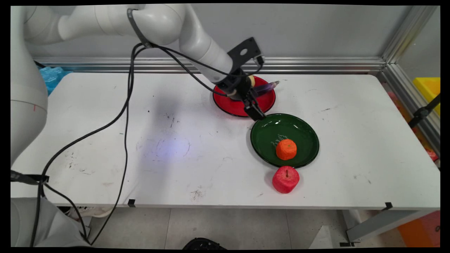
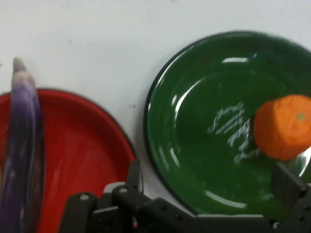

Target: Pick up the mandarin from the green plate

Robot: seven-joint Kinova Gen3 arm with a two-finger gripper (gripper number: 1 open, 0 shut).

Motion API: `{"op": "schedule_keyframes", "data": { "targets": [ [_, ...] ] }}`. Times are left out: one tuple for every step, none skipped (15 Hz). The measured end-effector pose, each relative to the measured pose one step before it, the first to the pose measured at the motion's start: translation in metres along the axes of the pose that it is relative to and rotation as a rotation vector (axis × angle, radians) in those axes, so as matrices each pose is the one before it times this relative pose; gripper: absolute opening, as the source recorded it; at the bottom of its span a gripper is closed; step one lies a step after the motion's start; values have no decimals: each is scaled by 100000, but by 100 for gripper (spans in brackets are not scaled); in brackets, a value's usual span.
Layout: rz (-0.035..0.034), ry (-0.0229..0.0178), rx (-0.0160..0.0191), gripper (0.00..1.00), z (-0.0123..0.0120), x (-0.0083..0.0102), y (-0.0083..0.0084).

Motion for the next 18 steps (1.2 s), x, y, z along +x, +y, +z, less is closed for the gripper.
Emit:
{"op": "schedule_keyframes", "data": {
  "targets": [
    [-203,619,-134,100,254,639,550],
    [-236,554,-31,100,257,539,441],
    [-287,644,3,100,321,596,476],
    [-313,581,14,100,351,533,452],
    [-265,393,-52,100,310,392,378],
    [-162,200,-98,100,216,222,247],
    [-149,238,-202,100,347,294,362],
    [-75,147,-148,100,227,179,229],
    [61,144,-288,100,357,207,332],
    [330,79,-454,100,480,205,422],
    [693,-88,-437,100,365,89,321],
    [877,-204,-410,100,379,16,306],
    [1099,-268,-408,100,426,-24,334],
    [1060,-304,-302,100,435,-54,309],
    [729,-248,-114,100,382,-66,232],
    [667,-250,-67,100,427,-80,245],
    [573,-162,-141,100,436,-73,249],
    [368,-121,-98,100,377,-69,213]
  ]
}}
